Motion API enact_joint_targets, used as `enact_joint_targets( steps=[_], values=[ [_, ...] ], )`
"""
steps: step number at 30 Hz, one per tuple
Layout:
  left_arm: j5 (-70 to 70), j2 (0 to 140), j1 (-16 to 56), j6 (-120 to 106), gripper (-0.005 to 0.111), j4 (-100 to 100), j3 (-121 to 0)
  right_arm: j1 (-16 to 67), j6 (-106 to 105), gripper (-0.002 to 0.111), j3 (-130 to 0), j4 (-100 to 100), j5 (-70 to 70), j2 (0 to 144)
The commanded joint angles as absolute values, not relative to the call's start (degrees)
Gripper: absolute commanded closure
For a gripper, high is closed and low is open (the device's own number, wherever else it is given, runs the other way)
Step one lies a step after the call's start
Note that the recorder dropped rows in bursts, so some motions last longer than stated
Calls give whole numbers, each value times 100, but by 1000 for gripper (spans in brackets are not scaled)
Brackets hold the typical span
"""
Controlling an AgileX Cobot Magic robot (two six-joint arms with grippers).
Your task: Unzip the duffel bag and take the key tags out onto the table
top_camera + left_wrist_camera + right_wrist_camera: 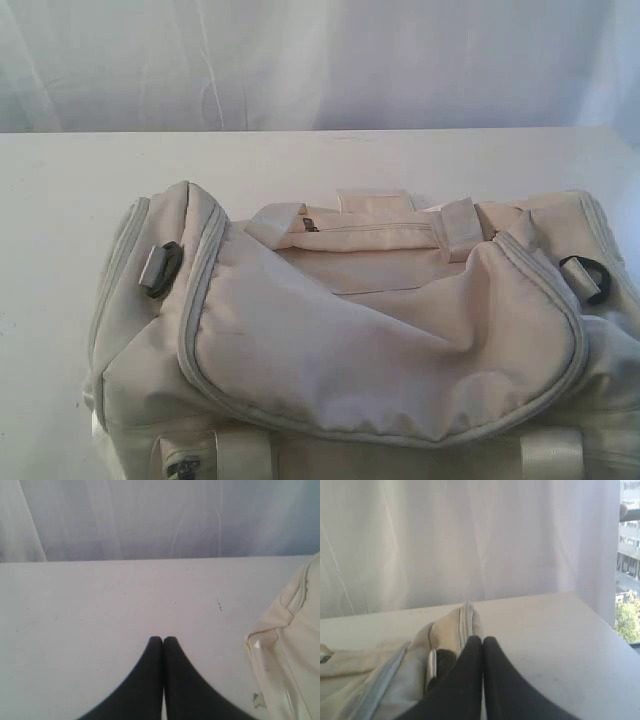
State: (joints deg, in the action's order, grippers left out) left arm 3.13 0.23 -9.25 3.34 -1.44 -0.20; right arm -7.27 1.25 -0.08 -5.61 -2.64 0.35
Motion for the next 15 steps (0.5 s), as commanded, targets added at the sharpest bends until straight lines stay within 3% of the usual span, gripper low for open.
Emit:
enact_joint_targets(
  steps=[1,11,13,15],
  values=[
    [1009,0,-899,360,107,-145,0,-694,210,108,0,-558,227,0],
    [3666,0,-899,478,107,-145,0,-694,455,108,0,-592,744,0],
    [3683,0,-899,810,107,-145,0,-694,1227,108,0,-829,732,0],
    [2812,5,-899,1562,107,-145,-281,-694,1579,108,-40,-831,144,0]
  ],
)
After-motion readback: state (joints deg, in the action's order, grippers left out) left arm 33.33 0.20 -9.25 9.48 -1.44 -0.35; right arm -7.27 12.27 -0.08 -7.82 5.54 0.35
